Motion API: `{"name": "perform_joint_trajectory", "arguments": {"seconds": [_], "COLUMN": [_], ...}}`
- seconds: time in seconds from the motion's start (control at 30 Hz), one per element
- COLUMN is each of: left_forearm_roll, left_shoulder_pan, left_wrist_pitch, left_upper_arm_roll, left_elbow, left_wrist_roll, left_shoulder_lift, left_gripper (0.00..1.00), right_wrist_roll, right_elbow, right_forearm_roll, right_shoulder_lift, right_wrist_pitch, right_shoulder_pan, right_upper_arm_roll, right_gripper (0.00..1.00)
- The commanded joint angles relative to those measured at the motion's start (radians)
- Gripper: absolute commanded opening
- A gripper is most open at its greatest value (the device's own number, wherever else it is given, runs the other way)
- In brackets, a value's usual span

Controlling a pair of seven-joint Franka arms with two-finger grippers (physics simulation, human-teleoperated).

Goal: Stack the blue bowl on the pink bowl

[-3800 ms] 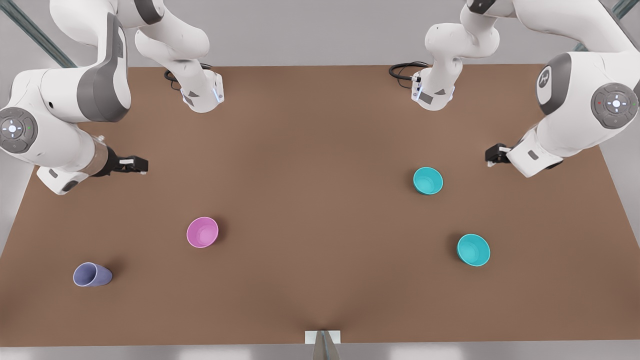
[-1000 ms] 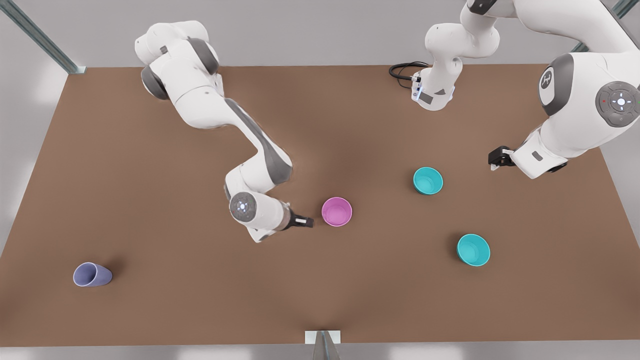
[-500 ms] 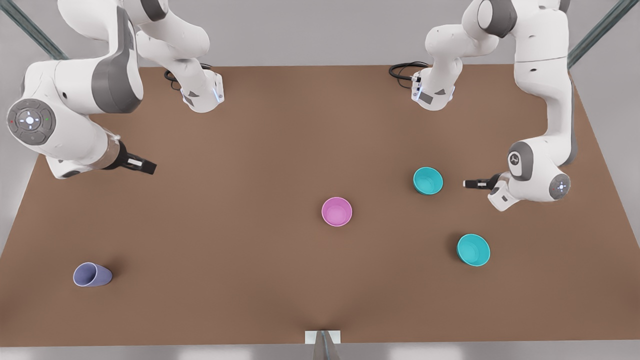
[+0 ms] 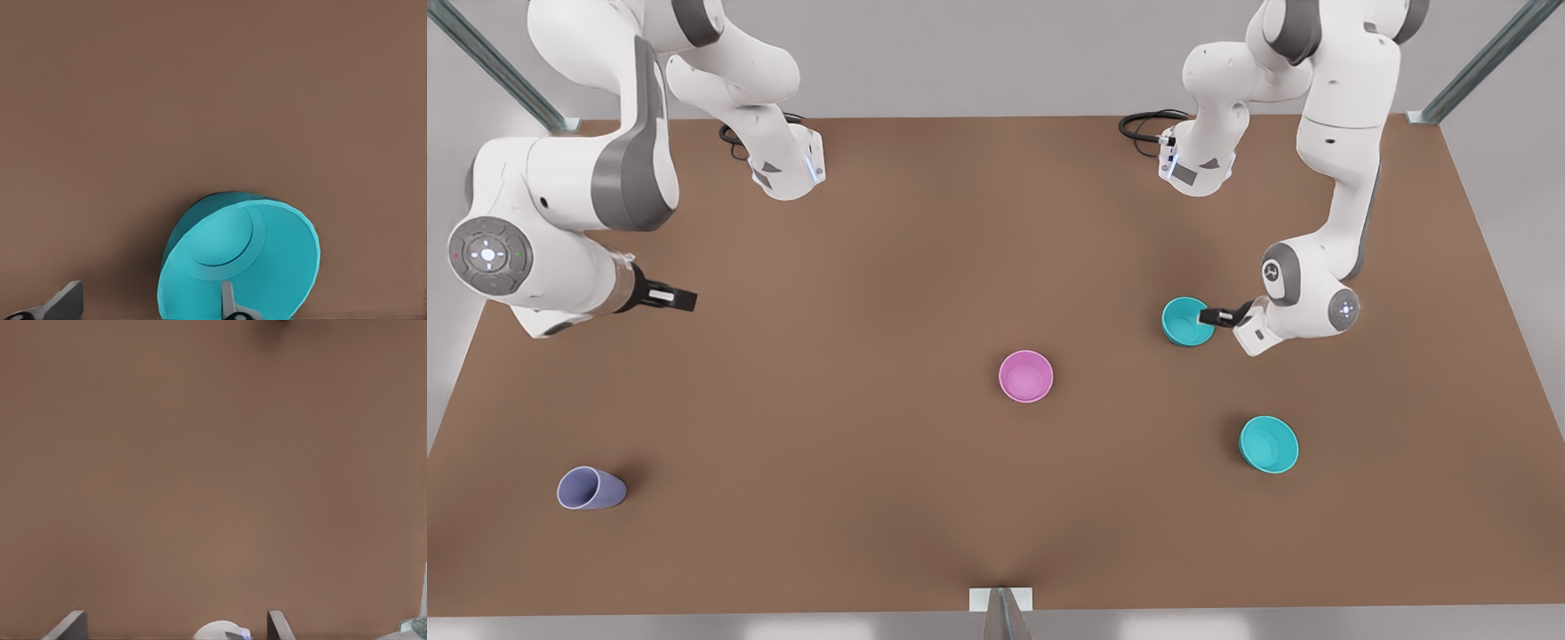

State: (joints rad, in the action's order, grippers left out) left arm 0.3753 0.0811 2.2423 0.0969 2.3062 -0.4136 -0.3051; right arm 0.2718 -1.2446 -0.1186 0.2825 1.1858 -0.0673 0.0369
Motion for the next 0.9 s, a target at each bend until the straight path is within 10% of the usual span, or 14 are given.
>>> {"name": "perform_joint_trajectory", "arguments": {"seconds": [0.0, 0.07, 0.13, 0.27, 0.43, 0.67, 0.87], "left_forearm_roll": [0.011, 0.013, 0.027, 0.027, 0.034, 0.033, 0.03], "left_shoulder_pan": [0.008, 0.019, 0.019, 0.019, 0.019, 0.081, 0.35], "left_wrist_pitch": [0.023, 0.02, 0.022, 0.031, 0.017, -0.23, -0.392], "left_upper_arm_roll": [0.0, -0.012, -0.014, -0.016, -0.016, -0.063, -0.112], "left_elbow": [0.002, 0.002, 0.002, -0.002, -0.008, -0.257, -0.84], "left_wrist_roll": [-0.131, -0.131, -0.131, -0.132, -0.126, 0.34, 1.021], "left_shoulder_lift": [0.0, 0.0, -0.012, -0.034, -0.032, -0.009, -0.336], "left_gripper": [1.0, 1.0, 0.66, 0.63, 0.21, 0.21, 0.21], "right_wrist_roll": [-0.115, -0.115, -0.115, -0.137, -0.149, -0.157, -0.177], "right_elbow": [-0.001, 0.001, 0.001, 0.002, 0.002, 0.002, 0.007], "right_forearm_roll": [-0.003, -0.003, -0.003, -0.004, -0.004, -0.004, -0.006], "right_shoulder_lift": [0.001, 0.004, 0.01, 0.02, 0.023, 0.029, 0.035], "right_wrist_pitch": [-0.006, -0.006, -0.006, -0.006, -0.006, -0.018, -0.018], "right_shoulder_pan": [0.0, -0.002, -0.002, 0.0, 0.0, 0.0, 0.004], "right_upper_arm_roll": [0.0, 0.0, 0.0, 0.0, 0.0, 0.0, 0.0], "right_gripper": [1.0, 1.0, 1.0, 1.0, 1.0, 1.0, 1.0]}}
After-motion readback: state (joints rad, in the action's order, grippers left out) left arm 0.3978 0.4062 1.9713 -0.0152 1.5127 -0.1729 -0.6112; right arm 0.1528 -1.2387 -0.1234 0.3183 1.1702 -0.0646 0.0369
